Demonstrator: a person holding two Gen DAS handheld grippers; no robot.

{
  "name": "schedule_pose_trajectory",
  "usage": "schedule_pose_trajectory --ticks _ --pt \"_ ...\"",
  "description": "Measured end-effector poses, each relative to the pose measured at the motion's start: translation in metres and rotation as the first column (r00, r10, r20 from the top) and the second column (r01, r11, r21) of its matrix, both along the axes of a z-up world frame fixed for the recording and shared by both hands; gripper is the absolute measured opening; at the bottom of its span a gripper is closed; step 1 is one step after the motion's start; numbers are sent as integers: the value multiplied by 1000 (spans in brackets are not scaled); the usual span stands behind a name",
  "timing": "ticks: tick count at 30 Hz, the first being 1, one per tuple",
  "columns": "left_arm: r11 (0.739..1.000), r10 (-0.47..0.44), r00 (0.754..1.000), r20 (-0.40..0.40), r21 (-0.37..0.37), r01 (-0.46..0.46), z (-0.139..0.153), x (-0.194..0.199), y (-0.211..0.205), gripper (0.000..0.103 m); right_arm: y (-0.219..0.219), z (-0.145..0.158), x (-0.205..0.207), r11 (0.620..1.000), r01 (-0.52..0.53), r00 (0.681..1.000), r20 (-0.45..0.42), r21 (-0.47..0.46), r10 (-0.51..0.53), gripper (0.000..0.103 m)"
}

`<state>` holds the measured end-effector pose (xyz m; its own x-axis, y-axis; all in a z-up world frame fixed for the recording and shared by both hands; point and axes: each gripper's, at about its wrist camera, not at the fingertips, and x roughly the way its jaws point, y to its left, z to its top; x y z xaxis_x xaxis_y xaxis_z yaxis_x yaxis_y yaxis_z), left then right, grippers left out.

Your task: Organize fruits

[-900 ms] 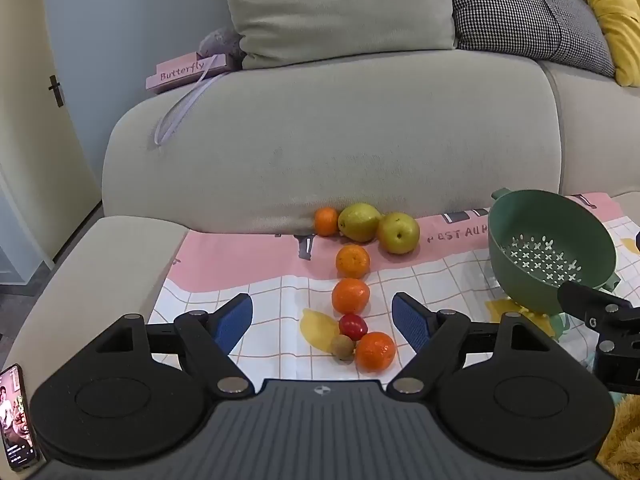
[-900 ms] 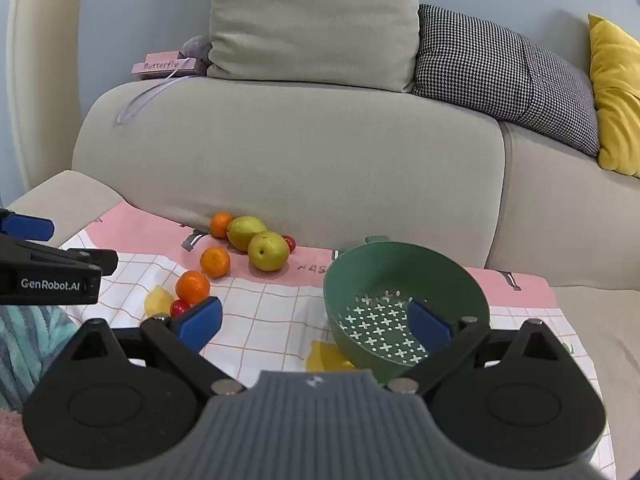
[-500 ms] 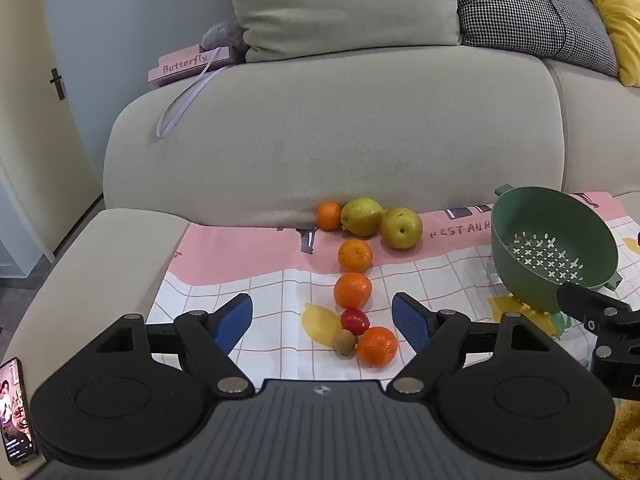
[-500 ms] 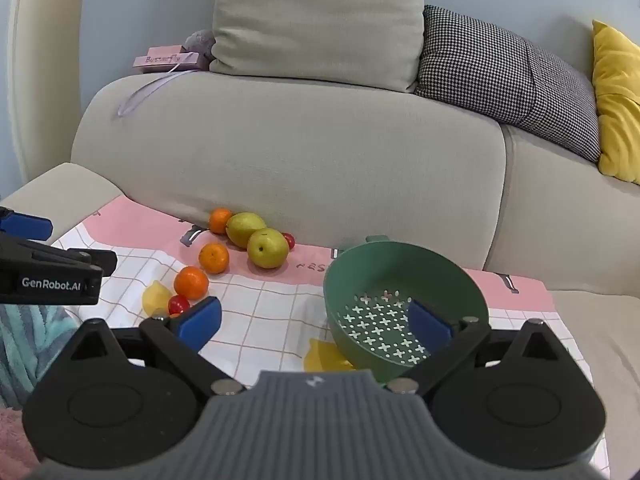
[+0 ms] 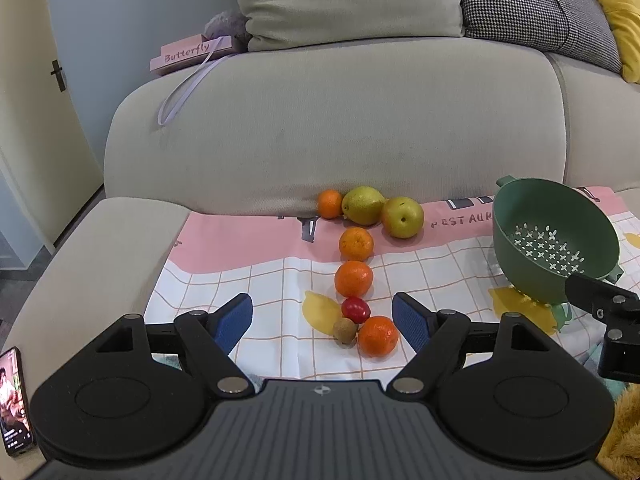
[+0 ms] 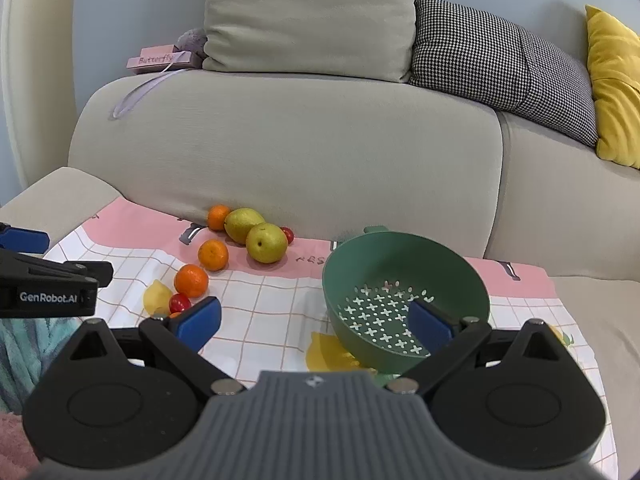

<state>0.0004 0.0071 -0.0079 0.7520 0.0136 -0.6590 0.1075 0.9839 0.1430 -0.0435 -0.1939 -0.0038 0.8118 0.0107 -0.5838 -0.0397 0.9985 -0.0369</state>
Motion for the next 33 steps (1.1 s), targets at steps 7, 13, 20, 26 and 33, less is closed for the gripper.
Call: schedule_pose_trajectory --ticks 7,13,20,26,33 --pt "1000 -3 1000 13 13 3 4 -4 -2 93 0 1 1 1000 -11 1000 -9 6 11 96" --pt "1000 -4 1000 4 19 4 3 -5 -2 93 -1 -2 0 1000 4 999 -42 5 -4 97" --pt "1000 -4 1000 4 26 4 2 -6 -2 93 -2 -2 0 1000 17 998 -52 0 -17 97" --pt "1000 -11 1000 -3 27 11 1 -5 -3 93 -2 -2 -1 1000 17 998 -55 -1 -17 97" --pt "1000 -2 1000 -18 16 3 -1 -4 -1 93 -1 -3 -1 1000 19 998 -57 -8 -19 99"
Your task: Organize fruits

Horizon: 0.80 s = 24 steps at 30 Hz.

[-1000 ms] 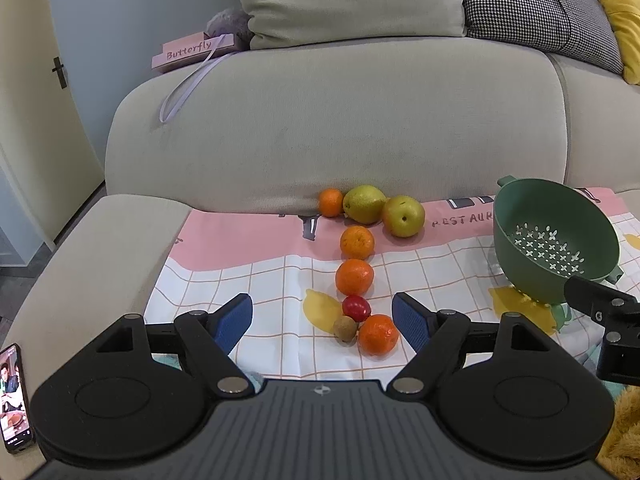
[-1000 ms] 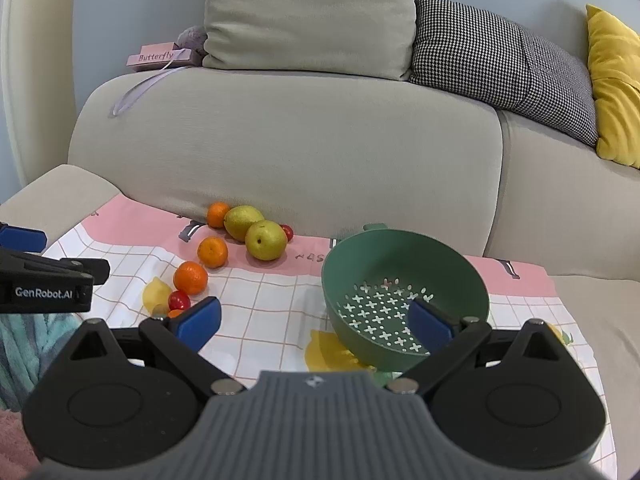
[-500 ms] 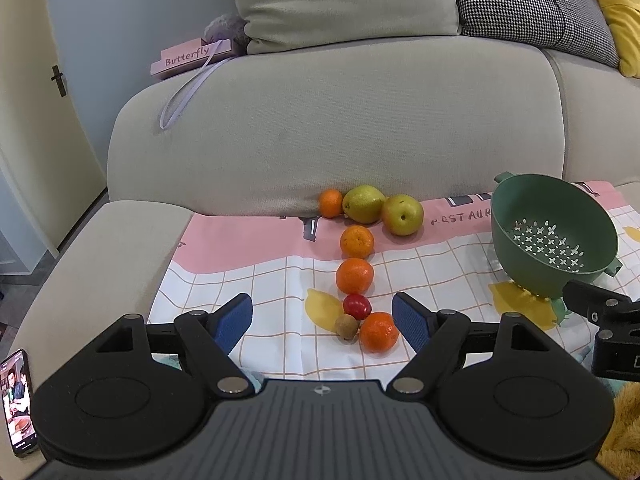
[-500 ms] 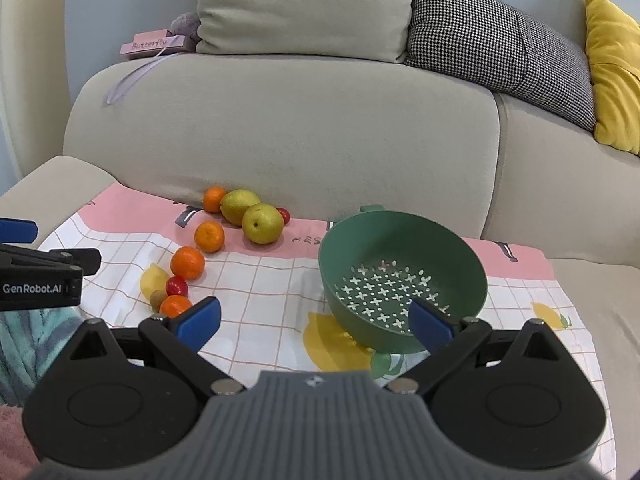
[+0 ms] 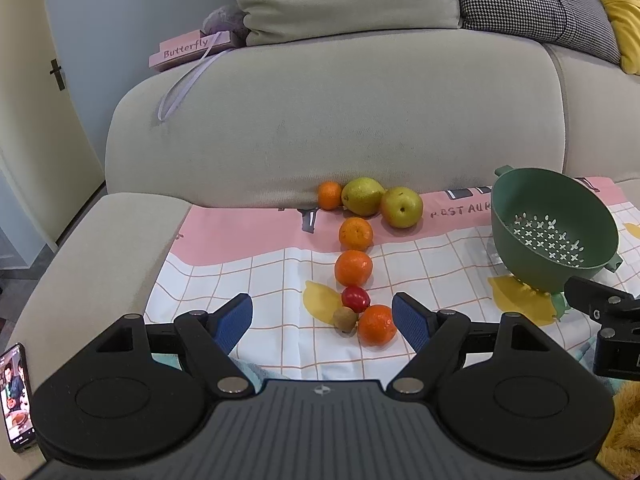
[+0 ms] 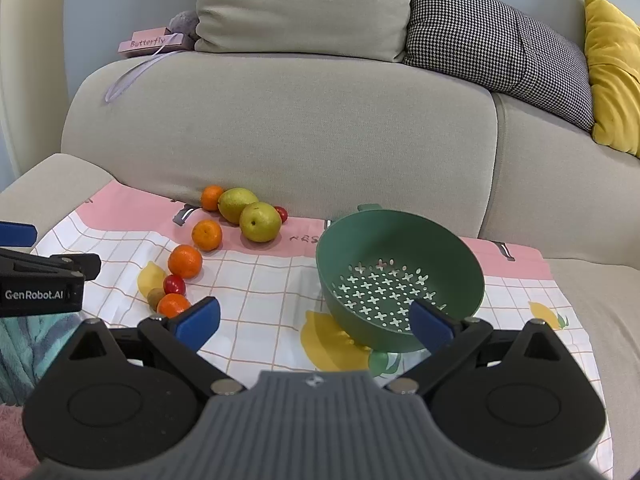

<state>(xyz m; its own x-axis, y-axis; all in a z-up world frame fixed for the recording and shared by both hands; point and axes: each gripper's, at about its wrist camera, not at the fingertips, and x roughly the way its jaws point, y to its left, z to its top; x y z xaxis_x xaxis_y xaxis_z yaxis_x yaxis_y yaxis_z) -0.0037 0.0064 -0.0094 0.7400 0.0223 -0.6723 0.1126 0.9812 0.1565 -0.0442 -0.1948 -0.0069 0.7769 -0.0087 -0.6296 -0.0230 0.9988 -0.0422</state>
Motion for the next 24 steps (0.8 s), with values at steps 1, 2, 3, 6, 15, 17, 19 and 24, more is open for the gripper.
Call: schedule_pose_trajectory --ticks 1,2,3,6,15,17,19,24 --pt "1000 1 1000 -1 -1 -1 0 0 0 93 0 0 0 1000 0 1000 -1 -1 0 99" --pt "1000 1 1000 -2 -3 -1 0 0 0 93 0 0 1 1000 0 1000 -2 -1 0 99" --pt "1000 0 1000 -2 -4 0 0 0 1 93 0 0 0 1000 0 1000 -2 0 0 99" --pt "1000 -1 1000 -2 -6 1 -1 0 1 93 0 0 1 1000 -3 1000 -2 0 3 99" --pt "1000 4 1000 -12 -7 -4 -2 1 -1 93 0 -1 2 1000 -13 1000 -4 16 13 99" --pt "1000 6 1000 -13 -8 -6 -2 2 -2 93 0 -2 2 1000 -14 1000 -6 16 15 99" --pt "1000 5 1000 -13 -8 -5 -2 2 -2 93 0 -2 3 1000 -15 1000 -9 18 15 99" --pt "1000 5 1000 -14 -9 -5 -3 2 -1 93 -1 -3 2 999 -28 1000 -9 38 28 99"
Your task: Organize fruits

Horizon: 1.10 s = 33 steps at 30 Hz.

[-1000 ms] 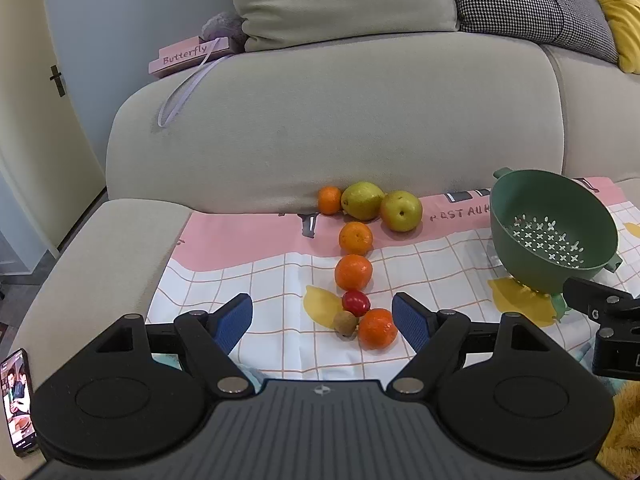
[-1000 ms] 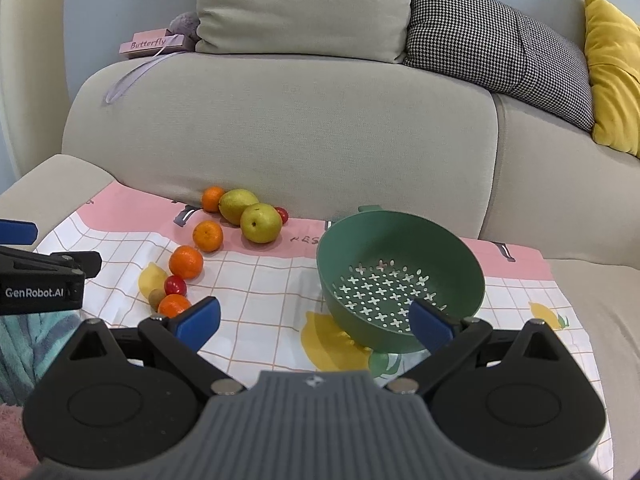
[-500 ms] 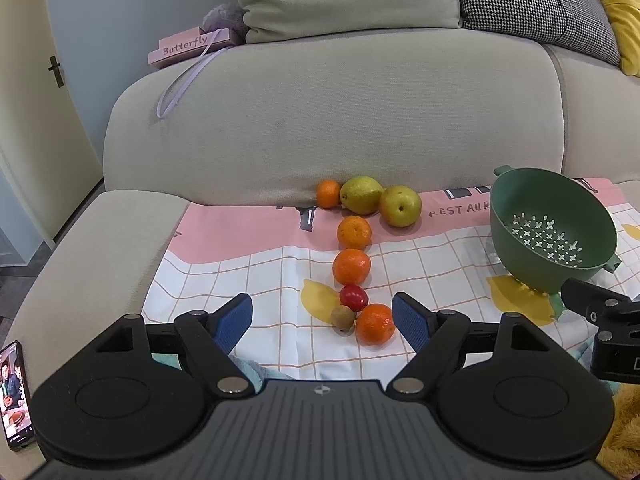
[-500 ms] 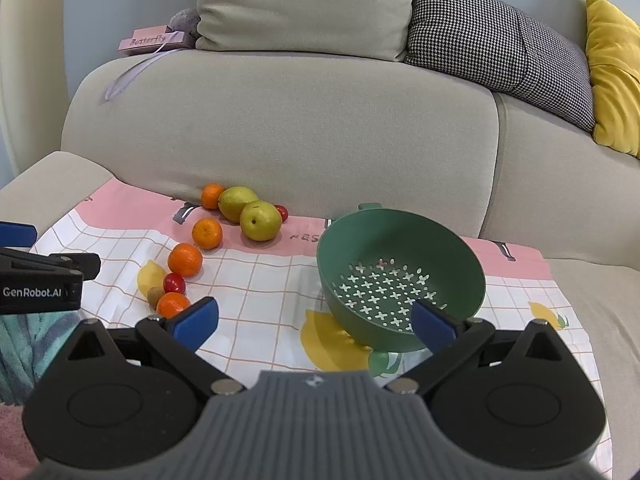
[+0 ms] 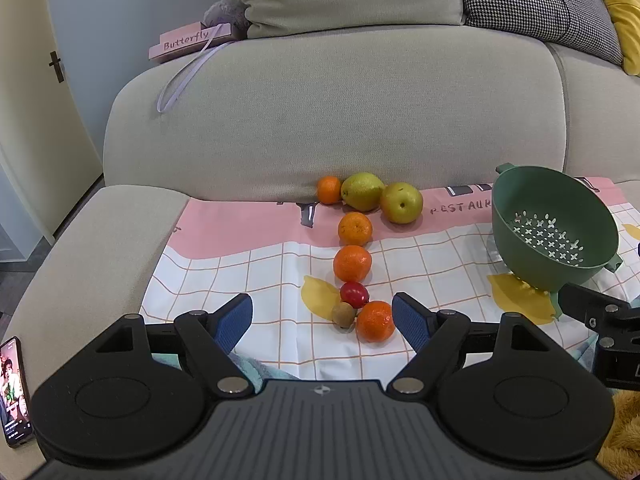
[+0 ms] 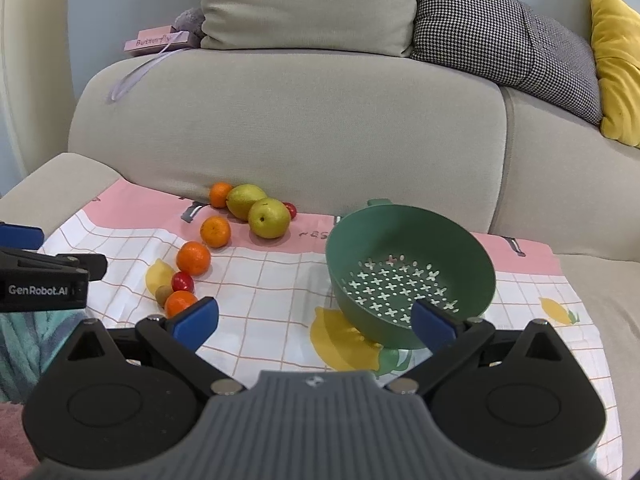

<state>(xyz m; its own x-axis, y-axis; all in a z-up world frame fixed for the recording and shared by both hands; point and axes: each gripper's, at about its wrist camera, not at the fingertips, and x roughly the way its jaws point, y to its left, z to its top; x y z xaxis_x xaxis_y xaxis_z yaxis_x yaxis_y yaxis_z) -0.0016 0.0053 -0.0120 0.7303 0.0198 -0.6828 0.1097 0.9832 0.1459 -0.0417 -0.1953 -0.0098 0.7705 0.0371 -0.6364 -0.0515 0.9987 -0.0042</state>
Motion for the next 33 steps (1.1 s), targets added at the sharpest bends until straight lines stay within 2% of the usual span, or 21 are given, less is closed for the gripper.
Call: schedule_pose_trajectory --ticks 12,18,22,23,24,25,27,31,33 --pt "1000 1 1000 -4 -3 -1 -2 1 2 93 5 -2 2 1000 -22 1000 3 15 22 98" --pt "999 -34 999 -26 -28 33 -2 10 10 86 3 -5 6 1000 -20 1000 2 24 20 98" --pt "994 -69 995 -68 -95 62 -1 20 21 80 3 -10 15 998 -25 999 -28 55 27 90" --pt "992 -74 994 -77 -104 66 -1 23 23 76 3 -12 17 998 -27 999 -39 63 29 89" --pt "992 -79 993 -82 -108 70 -2 25 25 73 4 -14 20 997 -32 998 -48 69 35 85" --pt "991 -84 992 -90 -111 74 -2 28 26 71 5 -15 22 997 -36 998 -55 71 40 76" --pt "989 -104 988 -111 -120 91 -5 33 27 63 10 -19 27 996 -58 996 -68 73 63 68" --pt "984 -129 980 -152 -145 107 -10 43 30 57 18 -26 38 987 -121 988 -84 106 130 56" --pt "984 -135 977 -165 -141 112 -14 47 30 54 24 -31 45 980 -151 982 -95 132 164 55"
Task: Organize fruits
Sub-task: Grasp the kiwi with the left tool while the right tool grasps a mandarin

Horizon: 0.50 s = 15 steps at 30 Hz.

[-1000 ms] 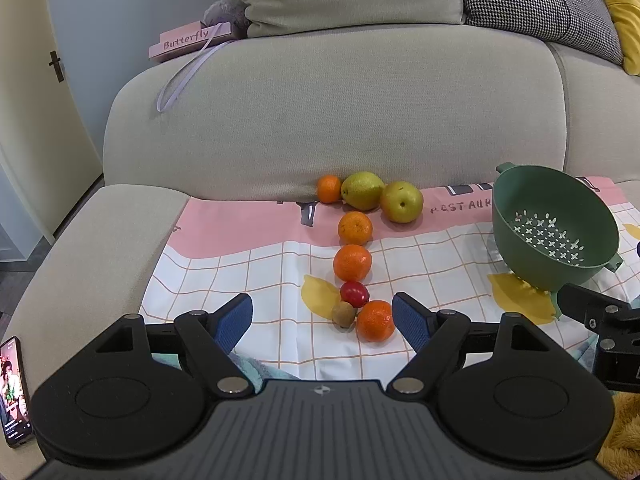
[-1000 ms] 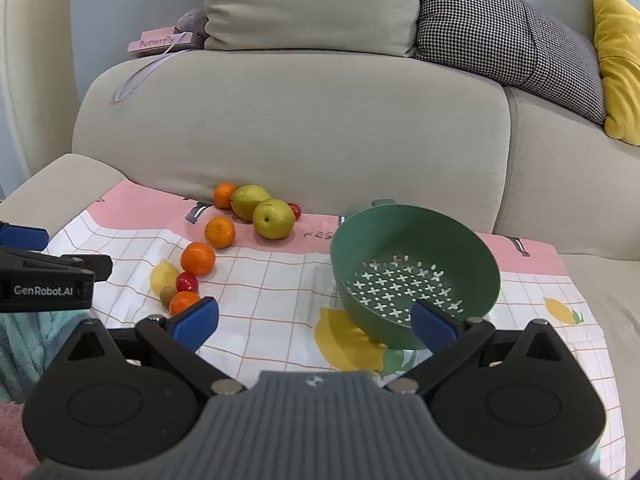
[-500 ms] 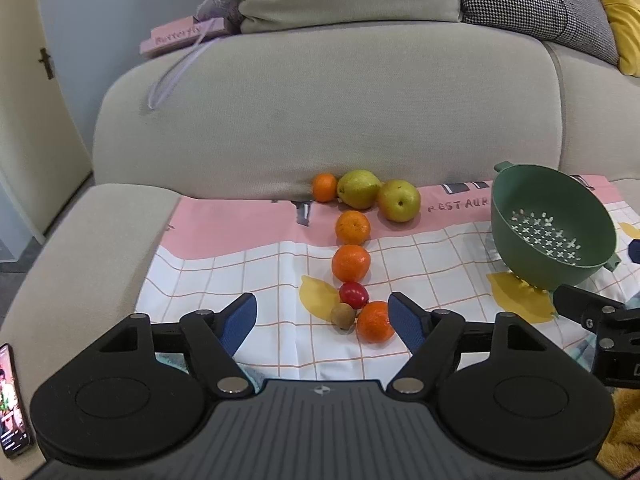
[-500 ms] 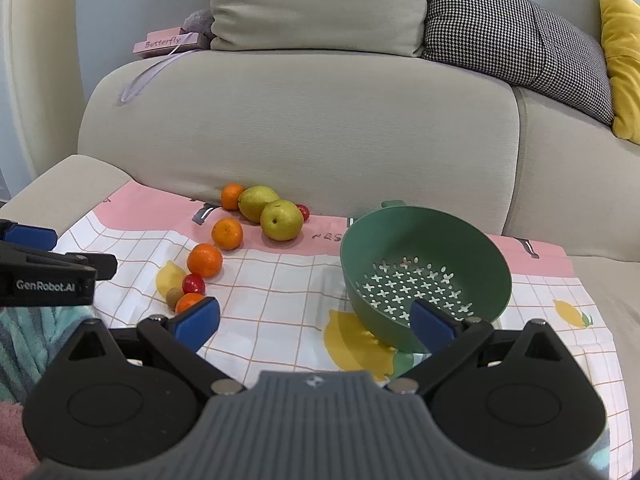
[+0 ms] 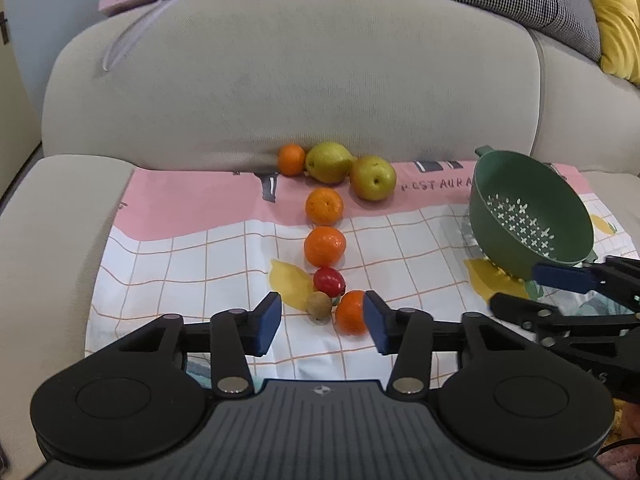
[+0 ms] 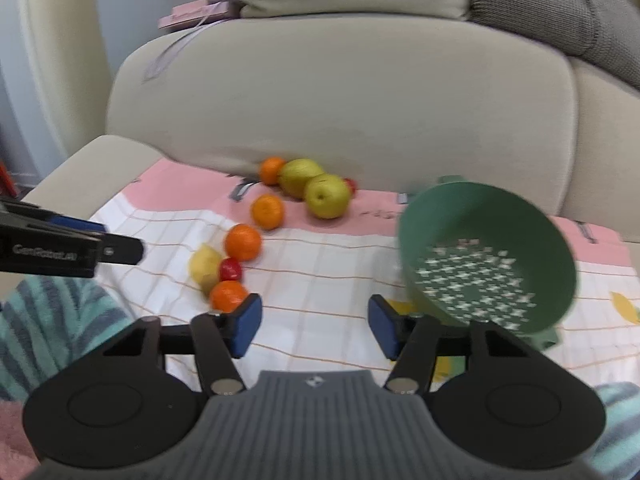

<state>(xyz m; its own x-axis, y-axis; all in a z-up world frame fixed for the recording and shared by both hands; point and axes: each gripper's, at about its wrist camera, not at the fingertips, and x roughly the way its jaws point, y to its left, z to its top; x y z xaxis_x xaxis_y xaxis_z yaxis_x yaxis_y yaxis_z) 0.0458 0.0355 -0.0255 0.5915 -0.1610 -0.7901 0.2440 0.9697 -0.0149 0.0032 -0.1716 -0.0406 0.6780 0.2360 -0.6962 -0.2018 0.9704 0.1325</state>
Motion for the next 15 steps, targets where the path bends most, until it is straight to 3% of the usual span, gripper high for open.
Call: schedule_pose_trajectory --ticks 7,11,15 --pt "999 -47 994 -99 10 49 -18 21 0 52 22 -19 28 994 -106 993 -44 31 107 53" --pt "997 -74 980 -182 -21 71 -30 36 1 35 34 -35 45 983 -181 979 -89 33 183 52" --pt "996 -83 969 -234 -6 84 -42 50 -1 31 46 -50 61 970 -243 961 -132 27 245 42"
